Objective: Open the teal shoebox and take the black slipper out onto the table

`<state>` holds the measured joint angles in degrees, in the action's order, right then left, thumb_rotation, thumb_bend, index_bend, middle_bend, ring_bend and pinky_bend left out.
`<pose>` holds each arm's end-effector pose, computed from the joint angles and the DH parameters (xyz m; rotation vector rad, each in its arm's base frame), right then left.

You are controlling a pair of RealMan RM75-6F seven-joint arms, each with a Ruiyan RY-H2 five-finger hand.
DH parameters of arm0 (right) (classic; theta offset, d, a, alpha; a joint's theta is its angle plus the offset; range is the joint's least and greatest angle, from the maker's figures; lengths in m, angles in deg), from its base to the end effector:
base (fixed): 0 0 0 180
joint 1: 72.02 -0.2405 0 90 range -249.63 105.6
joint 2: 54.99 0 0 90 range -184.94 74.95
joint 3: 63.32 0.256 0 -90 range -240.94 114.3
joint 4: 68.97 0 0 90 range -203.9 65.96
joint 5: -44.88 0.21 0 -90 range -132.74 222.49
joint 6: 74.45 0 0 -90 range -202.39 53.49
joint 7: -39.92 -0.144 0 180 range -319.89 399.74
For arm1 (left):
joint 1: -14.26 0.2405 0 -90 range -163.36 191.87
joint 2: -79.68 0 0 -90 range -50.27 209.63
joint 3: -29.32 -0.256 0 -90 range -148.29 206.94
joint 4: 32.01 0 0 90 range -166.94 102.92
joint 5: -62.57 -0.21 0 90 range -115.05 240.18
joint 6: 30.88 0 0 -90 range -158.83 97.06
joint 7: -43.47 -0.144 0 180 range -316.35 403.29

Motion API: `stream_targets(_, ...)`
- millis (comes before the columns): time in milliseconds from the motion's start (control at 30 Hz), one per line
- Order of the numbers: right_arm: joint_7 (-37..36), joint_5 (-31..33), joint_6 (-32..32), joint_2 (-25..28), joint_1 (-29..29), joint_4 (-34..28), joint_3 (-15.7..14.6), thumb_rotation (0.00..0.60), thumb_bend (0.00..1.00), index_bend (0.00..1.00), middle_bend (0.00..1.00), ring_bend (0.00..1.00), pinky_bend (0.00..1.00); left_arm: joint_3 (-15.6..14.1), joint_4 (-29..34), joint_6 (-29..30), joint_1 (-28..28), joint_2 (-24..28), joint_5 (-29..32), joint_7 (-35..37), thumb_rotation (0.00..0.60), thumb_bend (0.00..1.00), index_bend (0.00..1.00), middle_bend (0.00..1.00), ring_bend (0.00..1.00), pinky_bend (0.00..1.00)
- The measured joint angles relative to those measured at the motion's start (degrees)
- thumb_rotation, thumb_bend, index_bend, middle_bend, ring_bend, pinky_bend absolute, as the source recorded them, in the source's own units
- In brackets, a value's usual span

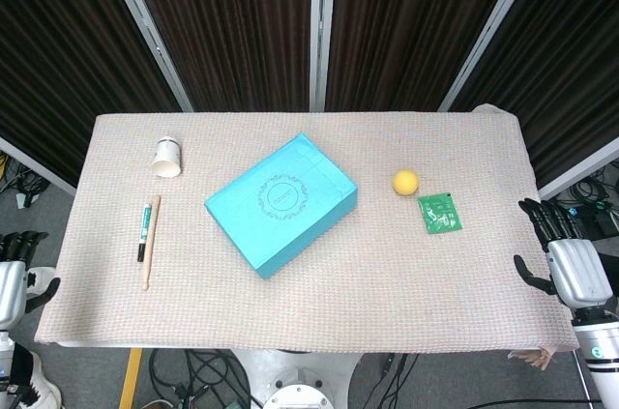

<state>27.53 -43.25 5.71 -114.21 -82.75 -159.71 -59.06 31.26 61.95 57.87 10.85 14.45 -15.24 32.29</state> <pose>-0.3002 -0.2186 0.1803 1.4647 -0.9521 1.0353 -0.3251 0.1675 0.1638 -1.2782 -0.8376 -0.7184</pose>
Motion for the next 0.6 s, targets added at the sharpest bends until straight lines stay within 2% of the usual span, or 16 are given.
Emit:
stream_targets(400, -2.36, -1.39, 0.97, 0.65, 0.15, 0.68, -0.35, 0.6, 0.3, 0.0, 0.05, 0.0, 0.06, -0.13, 1.44, 1.48, 1.15, -0.02, -2.22, -1.53, 0.6, 0.23, 0.21, 0.18, 0.14, 0.13)
stream_targets(600, -2.25, -2.31, 0.57, 2.11, -0.99, -0.01, 0.15, 0.6, 0.3, 0.0, 0.05, 0.0, 0.06, 0.55, -3.08, -1.58, -2.57, -2.35, -6.06, -0.61, 0.6, 0.23, 0.21, 0.18, 0.14, 0.13)
